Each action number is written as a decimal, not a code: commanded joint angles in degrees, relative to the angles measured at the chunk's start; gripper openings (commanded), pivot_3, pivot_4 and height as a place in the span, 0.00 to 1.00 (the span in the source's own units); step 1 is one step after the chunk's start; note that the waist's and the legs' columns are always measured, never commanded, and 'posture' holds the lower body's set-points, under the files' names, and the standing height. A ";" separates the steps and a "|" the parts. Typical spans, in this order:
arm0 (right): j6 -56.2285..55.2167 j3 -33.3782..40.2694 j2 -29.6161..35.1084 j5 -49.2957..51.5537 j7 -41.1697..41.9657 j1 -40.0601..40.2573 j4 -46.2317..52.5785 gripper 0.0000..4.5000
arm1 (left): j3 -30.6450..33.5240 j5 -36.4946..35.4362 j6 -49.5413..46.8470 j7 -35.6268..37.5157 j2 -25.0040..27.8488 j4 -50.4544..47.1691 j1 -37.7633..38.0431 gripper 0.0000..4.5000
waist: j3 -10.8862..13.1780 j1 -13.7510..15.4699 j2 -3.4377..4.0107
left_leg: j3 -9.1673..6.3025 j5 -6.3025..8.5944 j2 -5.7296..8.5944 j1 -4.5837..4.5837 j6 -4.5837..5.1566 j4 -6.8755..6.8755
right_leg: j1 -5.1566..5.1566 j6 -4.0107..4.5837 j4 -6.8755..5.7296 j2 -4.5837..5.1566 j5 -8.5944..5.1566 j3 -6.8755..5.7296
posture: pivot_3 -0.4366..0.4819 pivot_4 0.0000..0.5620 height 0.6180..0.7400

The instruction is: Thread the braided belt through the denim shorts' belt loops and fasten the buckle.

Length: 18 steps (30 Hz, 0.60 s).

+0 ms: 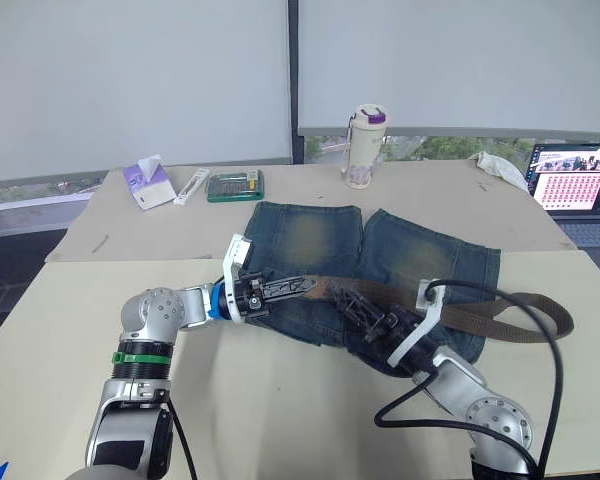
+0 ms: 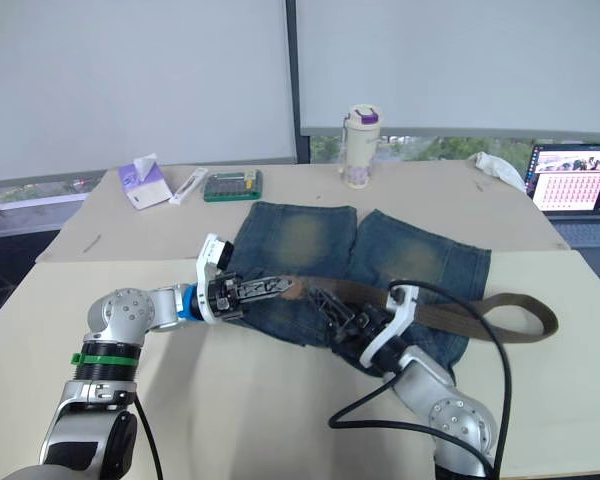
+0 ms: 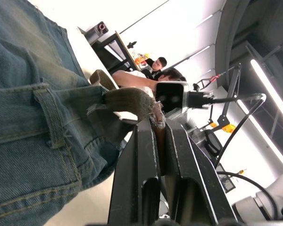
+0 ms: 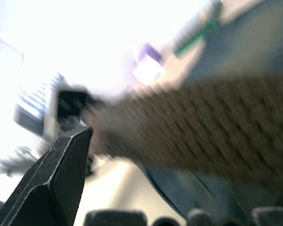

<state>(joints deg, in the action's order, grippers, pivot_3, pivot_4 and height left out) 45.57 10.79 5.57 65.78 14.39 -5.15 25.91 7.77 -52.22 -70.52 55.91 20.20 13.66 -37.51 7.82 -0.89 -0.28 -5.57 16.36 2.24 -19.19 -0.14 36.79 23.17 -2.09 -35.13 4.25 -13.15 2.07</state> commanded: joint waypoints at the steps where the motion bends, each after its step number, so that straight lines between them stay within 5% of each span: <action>1: -1.25 0.72 1.10 5.55 2.53 0.32 4.05 1.00 | 1.47 -1.77 -0.70 -0.81 -0.30 -1.47 -1.26 0.00 | 0.00 0.01 0.00 | -0.01 0.00 0.00 -0.01 0.00 0.00 | 0.00 0.00 0.00 0.01 0.00 -0.01 | 0.48 0.27 1.00; 14: -1.66 -1.13 4.34 5.21 -0.44 0.84 3.49 0.04 | 1.90 -3.70 -2.02 -5.81 -3.15 -5.11 -1.01 0.00 | -0.01 0.00 0.01 | -0.03 0.00 0.01 0.00 0.00 0.00 | -0.02 0.01 -0.01 0.01 0.00 -0.03 | 0.48 0.27 1.00; 18: -2.09 -0.31 6.02 3.69 -1.53 1.38 3.67 0.00 | -0.56 1.56 8.25 -3.72 -3.21 -7.42 -0.23 0.00 | -0.01 0.12 0.02 | -0.03 0.00 0.03 0.00 0.00 0.01 | -0.02 0.01 0.00 0.02 0.00 -0.03 | 0.48 0.27 1.00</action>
<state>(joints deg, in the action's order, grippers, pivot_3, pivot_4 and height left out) 44.35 9.85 10.93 69.63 13.32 -3.77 27.80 7.04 -52.31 -67.73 51.17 17.11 8.77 -37.31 7.81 -0.77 -0.26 -5.59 16.34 2.28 -19.20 -0.15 36.80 23.14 -2.08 -35.12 4.28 -13.14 2.03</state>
